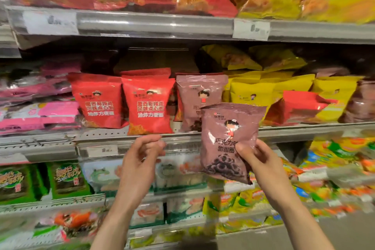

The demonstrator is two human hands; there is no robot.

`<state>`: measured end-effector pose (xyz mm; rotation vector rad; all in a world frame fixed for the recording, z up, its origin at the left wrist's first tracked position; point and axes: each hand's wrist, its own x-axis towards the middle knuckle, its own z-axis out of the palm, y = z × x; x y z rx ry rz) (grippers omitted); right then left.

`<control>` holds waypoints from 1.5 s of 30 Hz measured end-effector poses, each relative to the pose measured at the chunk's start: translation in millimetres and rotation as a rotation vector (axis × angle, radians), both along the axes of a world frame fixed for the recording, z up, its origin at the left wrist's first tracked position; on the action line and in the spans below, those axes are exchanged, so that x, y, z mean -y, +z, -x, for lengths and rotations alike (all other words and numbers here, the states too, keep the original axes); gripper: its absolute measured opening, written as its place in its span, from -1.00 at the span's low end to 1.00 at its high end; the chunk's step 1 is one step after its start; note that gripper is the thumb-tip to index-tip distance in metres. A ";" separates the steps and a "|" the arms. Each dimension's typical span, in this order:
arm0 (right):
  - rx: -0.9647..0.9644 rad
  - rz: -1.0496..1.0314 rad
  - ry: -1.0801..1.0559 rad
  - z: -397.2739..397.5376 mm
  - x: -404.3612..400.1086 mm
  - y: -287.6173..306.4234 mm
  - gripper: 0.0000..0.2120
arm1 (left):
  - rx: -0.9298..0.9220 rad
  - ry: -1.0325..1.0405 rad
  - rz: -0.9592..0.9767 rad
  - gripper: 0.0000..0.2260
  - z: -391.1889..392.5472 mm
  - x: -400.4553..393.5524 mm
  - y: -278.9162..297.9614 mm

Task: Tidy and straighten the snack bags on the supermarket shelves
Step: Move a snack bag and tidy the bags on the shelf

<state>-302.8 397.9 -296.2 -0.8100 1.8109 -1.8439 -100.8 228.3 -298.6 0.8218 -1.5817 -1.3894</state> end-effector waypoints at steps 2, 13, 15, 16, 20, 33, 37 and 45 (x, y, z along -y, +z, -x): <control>0.010 0.011 -0.004 31.4 -27.7 -2.4 -0.65 | -0.032 0.013 0.007 -0.93 30.2 -28.7 2.0; 0.058 0.004 -0.079 167.0 -163.7 -12.3 -0.62 | -0.049 -0.086 -0.093 -0.91 177.0 -140.7 1.6; 0.085 0.001 -0.113 185.4 -176.1 -13.1 -0.57 | -0.047 -0.120 -0.081 -0.92 199.4 -148.4 4.5; 0.096 0.001 -0.132 194.5 -181.1 -13.0 -0.56 | -0.044 -0.139 -0.069 -0.92 210.9 -151.6 6.2; 0.080 0.008 -0.197 223.1 -197.5 -5.7 -0.64 | -0.057 -0.217 -0.043 -0.88 254.6 -157.4 10.3; -0.008 -0.021 -0.424 312.3 -251.7 4.5 -0.57 | -0.001 -0.507 0.042 -0.90 405.9 -197.5 2.8; -0.012 -0.032 -0.411 346.4 -262.8 3.0 -0.66 | 0.037 -0.483 0.126 -0.92 442.3 -205.8 1.3; -0.049 -0.064 -0.223 446.0 -260.5 -3.4 -0.47 | 0.061 0.028 0.210 -0.73 487.9 -225.0 4.6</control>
